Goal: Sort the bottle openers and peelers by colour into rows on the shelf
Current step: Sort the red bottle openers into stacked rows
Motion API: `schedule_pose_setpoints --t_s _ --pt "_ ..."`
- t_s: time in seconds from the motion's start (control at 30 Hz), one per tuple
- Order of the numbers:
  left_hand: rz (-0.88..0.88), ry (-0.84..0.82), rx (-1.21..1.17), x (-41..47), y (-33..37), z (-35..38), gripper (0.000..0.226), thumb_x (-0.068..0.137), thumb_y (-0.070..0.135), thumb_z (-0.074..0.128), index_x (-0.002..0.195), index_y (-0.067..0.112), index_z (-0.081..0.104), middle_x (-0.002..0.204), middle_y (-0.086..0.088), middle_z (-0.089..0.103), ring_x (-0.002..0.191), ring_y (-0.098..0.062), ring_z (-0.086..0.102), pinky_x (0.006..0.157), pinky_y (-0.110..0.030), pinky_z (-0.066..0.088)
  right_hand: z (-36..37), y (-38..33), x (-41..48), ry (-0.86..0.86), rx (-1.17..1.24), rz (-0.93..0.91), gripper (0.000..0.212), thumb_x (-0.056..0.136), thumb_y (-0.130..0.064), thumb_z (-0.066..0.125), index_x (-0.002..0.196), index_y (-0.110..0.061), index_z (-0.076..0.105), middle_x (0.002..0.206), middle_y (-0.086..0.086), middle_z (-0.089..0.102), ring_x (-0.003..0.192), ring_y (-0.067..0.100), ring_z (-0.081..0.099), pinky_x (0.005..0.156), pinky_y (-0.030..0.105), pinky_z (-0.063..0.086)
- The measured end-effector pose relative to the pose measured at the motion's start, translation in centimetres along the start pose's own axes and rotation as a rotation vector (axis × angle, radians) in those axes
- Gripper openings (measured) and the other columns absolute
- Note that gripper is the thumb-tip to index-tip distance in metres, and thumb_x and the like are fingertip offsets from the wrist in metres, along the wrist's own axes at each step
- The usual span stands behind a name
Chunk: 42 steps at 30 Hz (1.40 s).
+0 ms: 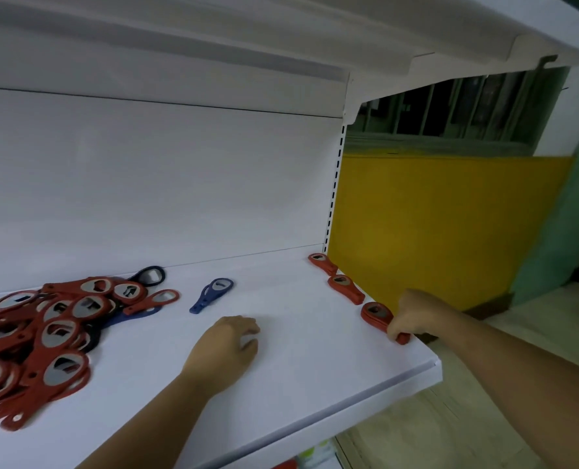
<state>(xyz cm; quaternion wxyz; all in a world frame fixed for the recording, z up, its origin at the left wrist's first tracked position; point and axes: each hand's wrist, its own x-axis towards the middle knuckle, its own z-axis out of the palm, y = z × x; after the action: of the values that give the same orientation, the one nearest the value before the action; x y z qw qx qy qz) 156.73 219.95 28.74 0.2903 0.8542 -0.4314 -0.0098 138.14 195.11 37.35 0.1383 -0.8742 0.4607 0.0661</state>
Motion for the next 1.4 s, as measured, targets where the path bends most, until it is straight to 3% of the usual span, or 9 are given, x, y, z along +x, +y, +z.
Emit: schedule_pose_setpoints --t_s 0.3,0.43,0.47,0.5,0.57,0.73,0.97,1.27,1.4 --pt "-0.018 -0.010 -0.027 -0.4 0.9 -0.7 0.030 0.092 0.017 0.050 0.118 0.017 0.064 0.132 0.004 0.056 0.126 -0.011 0.046 0.098 -0.014 0.030 -0.2 -0.1 -0.3 0.106 0.297 -0.044 0.051 0.079 -0.042 0.074 0.101 0.003 0.065 0.103 0.021 0.066 0.095 0.032 0.062 0.075 0.036 0.049" --pt "-0.077 0.003 -0.067 -0.8 1.7 -1.4 0.030 0.091 0.013 0.048 0.116 0.014 0.065 0.123 -0.004 0.062 0.115 -0.020 0.054 0.095 -0.022 0.039 2.1 -3.8 -3.3 0.089 0.483 -0.209 0.037 0.084 -0.024 0.071 0.060 0.000 0.056 0.060 0.023 0.050 0.061 0.032 0.057 0.061 0.034 0.040" --pt "-0.102 0.027 -0.109 -1.0 1.7 -1.8 0.030 0.091 0.012 0.048 0.114 0.014 0.066 0.120 -0.003 0.064 0.112 -0.020 0.056 0.094 -0.022 0.041 3.3 -5.0 -3.9 0.063 0.471 -0.269 0.037 0.084 -0.023 0.070 0.058 -0.001 0.056 0.085 0.033 0.060 0.058 0.028 0.054 0.076 0.043 0.052" --pt "-0.128 0.059 -0.153 -1.4 1.6 -2.4 0.029 0.091 0.011 0.049 0.113 0.014 0.067 0.118 -0.002 0.066 0.108 -0.019 0.059 0.093 -0.022 0.043 4.6 -6.4 -4.5 0.032 0.446 -0.330 0.037 0.083 -0.022 0.070 0.055 -0.004 0.054 0.067 -0.001 0.029 0.055 0.023 0.048 0.072 0.031 0.018" --pt "-0.168 0.130 -0.206 -2.8 1.2 -4.1 0.027 0.090 0.010 0.050 0.109 0.015 0.069 0.112 0.000 0.069 0.101 -0.018 0.062 0.088 -0.021 0.046 7.2 -9.1 -5.1 -0.033 0.425 -0.448 0.035 0.083 -0.021 0.068 0.058 0.000 0.055 0.058 0.018 0.048 0.056 0.014 0.041 0.059 0.027 0.030" --pt "-0.297 0.271 -0.199 -8.8 -2.8 -8.9 0.024 0.092 0.013 0.049 0.104 0.019 0.070 0.101 0.006 0.070 0.087 -0.008 0.062 0.075 -0.014 0.048 11.6 -17.9 -7.2 -0.056 0.432 -0.693 0.040 0.083 -0.021 0.064 0.045 -0.018 0.053 0.043 -0.008 0.043 0.042 0.003 0.036 0.048 0.022 0.029" --pt "-0.730 0.659 -0.231 -15.6 -8.2 -12.2 0.025 0.082 0.001 0.052 0.075 0.022 0.064 0.088 0.004 0.062 0.081 -0.010 0.056 0.068 -0.022 0.044 14.5 -30.5 -9.7 -0.087 0.482 -0.828 0.029 0.086 -0.045 0.060 0.108 -0.027 0.066 0.104 -0.010 0.068 0.101 0.015 0.062 0.080 0.024 0.046" --pt "-0.690 0.574 -0.210 -14.9 -8.6 -11.2 0.029 0.084 0.027 0.068 0.110 0.028 0.055 0.104 0.009 0.061 0.086 -0.004 0.057 0.077 -0.019 0.049 14.3 -32.6 -7.6 -0.366 0.756 -1.008 0.013 0.084 -0.019 0.071 0.073 -0.012 0.068 0.057 -0.011 0.061 0.055 0.002 0.055 0.059 0.020 0.045" --pt "-0.601 0.495 -0.203 -15.0 -8.7 -11.3 0.012 0.087 0.030 0.066 0.096 0.026 0.059 0.076 0.011 0.058 0.065 -0.004 0.050 0.061 -0.018 0.040 14.4 -32.5 -8.7 -0.581 0.934 -1.097 0.016 0.086 -0.007 0.066 0.071 -0.008 0.065 0.051 -0.006 0.054 0.046 0.005 0.044 0.047 0.015 0.037"
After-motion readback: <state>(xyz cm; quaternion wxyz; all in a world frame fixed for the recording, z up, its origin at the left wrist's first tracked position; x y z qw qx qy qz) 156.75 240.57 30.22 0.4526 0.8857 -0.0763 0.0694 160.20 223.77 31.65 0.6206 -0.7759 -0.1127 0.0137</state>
